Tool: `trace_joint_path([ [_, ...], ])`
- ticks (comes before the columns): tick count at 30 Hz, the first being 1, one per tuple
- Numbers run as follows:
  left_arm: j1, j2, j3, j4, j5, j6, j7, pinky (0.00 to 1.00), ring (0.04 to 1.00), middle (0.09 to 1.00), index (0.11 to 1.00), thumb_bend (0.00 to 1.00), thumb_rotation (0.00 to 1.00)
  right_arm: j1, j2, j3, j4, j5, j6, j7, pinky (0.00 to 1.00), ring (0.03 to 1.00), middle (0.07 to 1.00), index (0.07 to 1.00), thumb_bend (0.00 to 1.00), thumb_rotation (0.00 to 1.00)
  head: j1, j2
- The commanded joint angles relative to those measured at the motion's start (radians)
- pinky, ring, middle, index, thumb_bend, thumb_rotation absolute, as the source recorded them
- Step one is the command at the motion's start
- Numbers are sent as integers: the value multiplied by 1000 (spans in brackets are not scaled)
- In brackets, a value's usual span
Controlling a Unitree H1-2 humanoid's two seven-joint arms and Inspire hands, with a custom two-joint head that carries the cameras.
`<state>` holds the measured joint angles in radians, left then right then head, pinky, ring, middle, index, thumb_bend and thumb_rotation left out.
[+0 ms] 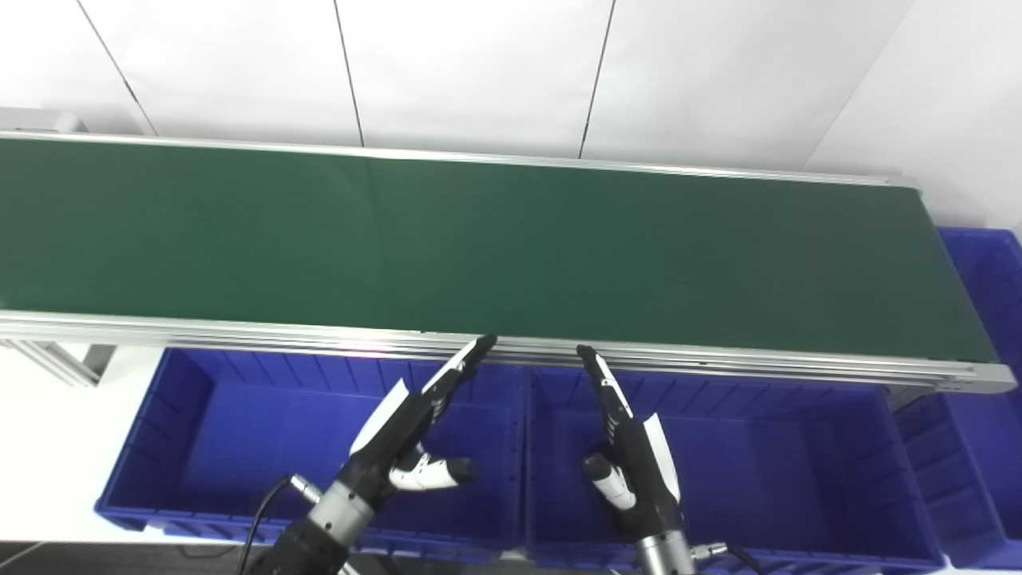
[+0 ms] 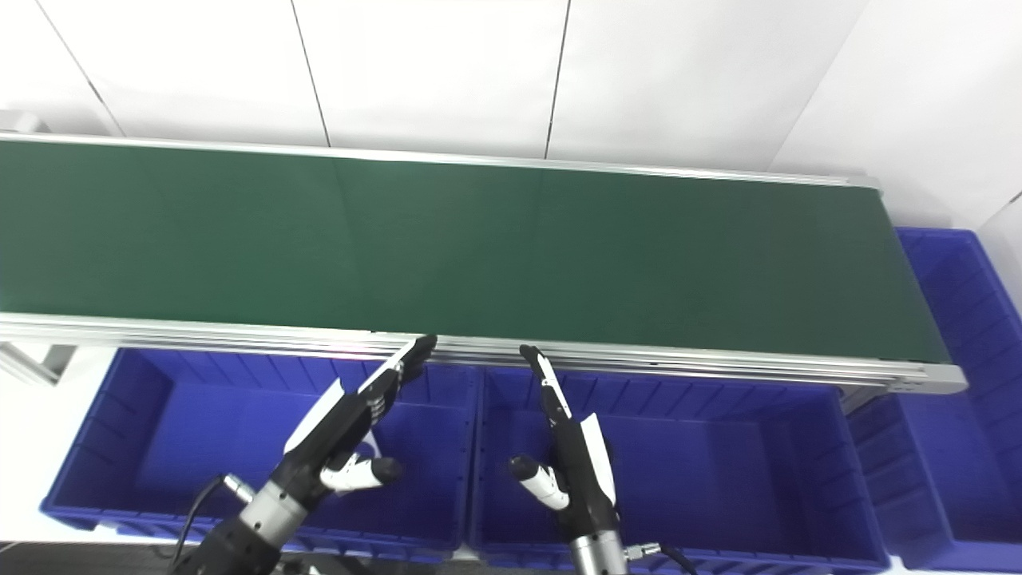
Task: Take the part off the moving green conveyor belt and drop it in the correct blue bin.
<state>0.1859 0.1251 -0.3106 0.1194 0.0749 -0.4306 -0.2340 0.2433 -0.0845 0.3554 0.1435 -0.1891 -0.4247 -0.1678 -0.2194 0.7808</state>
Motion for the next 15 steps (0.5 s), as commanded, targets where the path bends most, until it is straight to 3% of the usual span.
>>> trace_joint_path([
  [1,0,-17,-15,-19,15,-39,40,1000,1000,1000,995,858,834,-2,-5,2,-33,13,-45,-5,991,977,981,950,966,977,39,1],
  [8,50,-49,-47,-47,46,-39,116,1000,1000,1000,1000,881,860,-2,-37,4,-44,20,-45,5,959,957,972,951,999,1000,100,5],
  [15,64,-53,-46,-39,60,-38,125,1000,1000,1000,1000,906,877,-8,-47,19,-43,18,-45,1,949,954,965,944,1000,1000,113,3],
])
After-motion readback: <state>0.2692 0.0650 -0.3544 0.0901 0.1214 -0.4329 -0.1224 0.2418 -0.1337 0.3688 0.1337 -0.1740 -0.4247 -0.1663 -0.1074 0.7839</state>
